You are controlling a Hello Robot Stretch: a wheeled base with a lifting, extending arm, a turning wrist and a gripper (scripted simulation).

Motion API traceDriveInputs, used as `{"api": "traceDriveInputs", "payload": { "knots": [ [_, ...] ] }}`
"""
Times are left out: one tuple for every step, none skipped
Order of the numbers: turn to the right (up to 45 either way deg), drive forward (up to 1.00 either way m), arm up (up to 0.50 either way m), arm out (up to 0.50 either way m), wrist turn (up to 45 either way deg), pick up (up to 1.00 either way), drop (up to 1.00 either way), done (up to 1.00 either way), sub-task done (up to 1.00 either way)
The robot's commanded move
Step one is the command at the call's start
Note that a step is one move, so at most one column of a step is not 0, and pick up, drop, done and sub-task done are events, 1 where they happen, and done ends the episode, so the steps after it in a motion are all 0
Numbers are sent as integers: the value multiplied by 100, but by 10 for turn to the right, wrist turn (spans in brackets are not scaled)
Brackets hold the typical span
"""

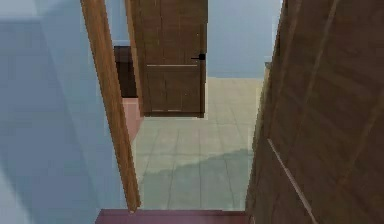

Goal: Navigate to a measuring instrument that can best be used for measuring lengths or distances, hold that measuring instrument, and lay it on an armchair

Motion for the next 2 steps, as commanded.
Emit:
{"api": "traceDriveInputs", "payload": {
  "knots": [
    [0, 60, 0, 0, 0, 0, 0, 0, 0],
    [0, 75, 0, 0, 0, 0, 0, 0, 0]
  ]
}}
